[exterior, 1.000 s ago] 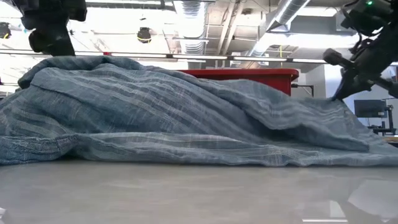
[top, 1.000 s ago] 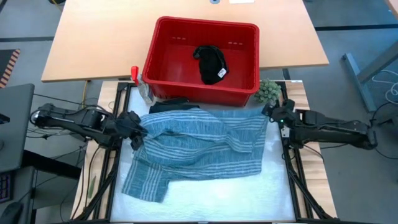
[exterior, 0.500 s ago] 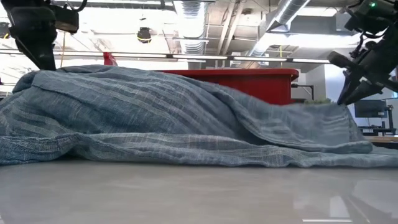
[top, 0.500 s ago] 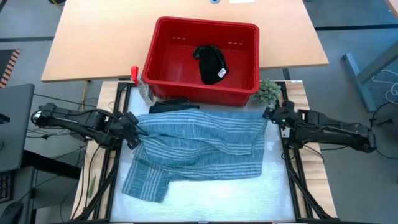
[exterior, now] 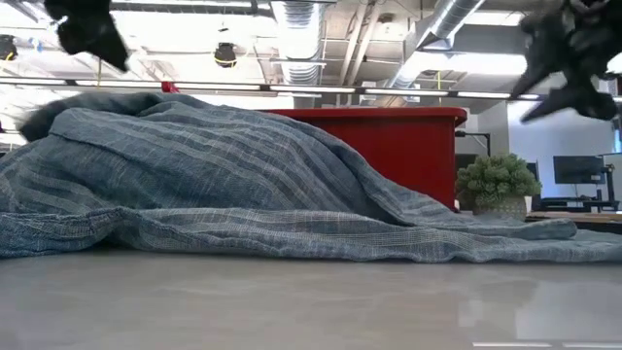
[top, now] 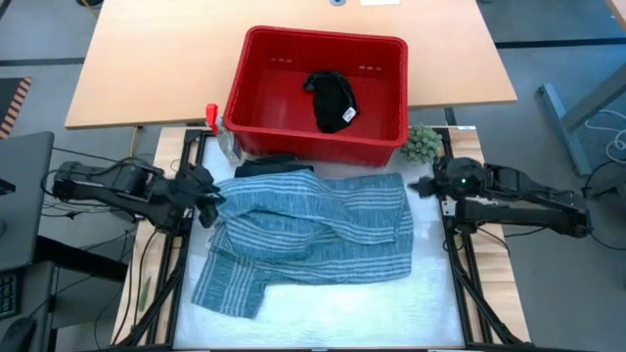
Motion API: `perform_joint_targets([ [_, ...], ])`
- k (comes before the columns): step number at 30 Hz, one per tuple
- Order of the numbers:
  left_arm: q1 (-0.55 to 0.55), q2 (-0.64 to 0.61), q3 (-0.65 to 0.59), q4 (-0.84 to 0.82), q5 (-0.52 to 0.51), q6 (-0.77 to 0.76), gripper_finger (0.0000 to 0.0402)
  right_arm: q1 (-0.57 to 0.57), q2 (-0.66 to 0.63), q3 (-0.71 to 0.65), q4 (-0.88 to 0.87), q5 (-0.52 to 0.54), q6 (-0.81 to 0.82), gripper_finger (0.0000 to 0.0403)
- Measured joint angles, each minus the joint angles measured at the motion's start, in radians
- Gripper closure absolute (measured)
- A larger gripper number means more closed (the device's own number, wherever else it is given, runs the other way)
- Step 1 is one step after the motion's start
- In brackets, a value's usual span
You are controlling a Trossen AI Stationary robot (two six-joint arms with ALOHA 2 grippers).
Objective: Fold laundry
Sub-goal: Fold the blue shirt from the red laundry bin
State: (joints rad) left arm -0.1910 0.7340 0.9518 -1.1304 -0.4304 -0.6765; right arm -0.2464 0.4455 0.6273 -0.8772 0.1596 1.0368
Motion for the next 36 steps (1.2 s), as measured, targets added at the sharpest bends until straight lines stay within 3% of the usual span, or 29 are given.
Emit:
perform_joint_targets([
  [3,-0.016,-0.033,-0.004,0.120,0.058,0.071,0.0235,0.081,0.029,-0.004,0.121,-0.217,-0.033,0.0198],
  [5,-0.039,-0.044,-0.019,0.174,0.157,0.123,0.0235,0.165,0.059,-0.006,0.203,-0.284,-0.038,0.0201],
  [8,-0.096,-0.030,-0.060,0.244,0.357,0.203,0.0235,0.323,0.116,-0.006,0.398,-0.294,-0.034,0.0206],
  [11,-0.188,0.025,-0.084,0.280,0.476,0.263,0.0235,0.477,0.197,0.006,0.530,-0.211,-0.016,0.0212],
  [15,-0.329,0.113,-0.085,0.272,0.474,0.380,0.0241,0.654,0.347,0.078,0.516,-0.114,0.056,0.0224],
  [20,-0.451,0.223,-0.085,0.132,0.366,0.440,0.0248,0.778,0.542,0.211,0.401,-0.108,0.050,0.0240],
  [27,-0.516,0.271,-0.085,-0.029,0.246,-0.079,0.0249,0.862,0.758,0.349,0.207,-0.108,-0.192,0.0246],
  [31,-0.550,0.266,-0.090,-0.018,0.255,-0.354,0.0249,0.891,0.843,0.377,0.178,-0.109,-0.327,0.0240],
  [36,-0.598,0.267,-0.147,-0.023,0.362,-0.736,0.0239,0.912,0.910,0.406,0.182,-0.134,-0.442,0.0232],
])
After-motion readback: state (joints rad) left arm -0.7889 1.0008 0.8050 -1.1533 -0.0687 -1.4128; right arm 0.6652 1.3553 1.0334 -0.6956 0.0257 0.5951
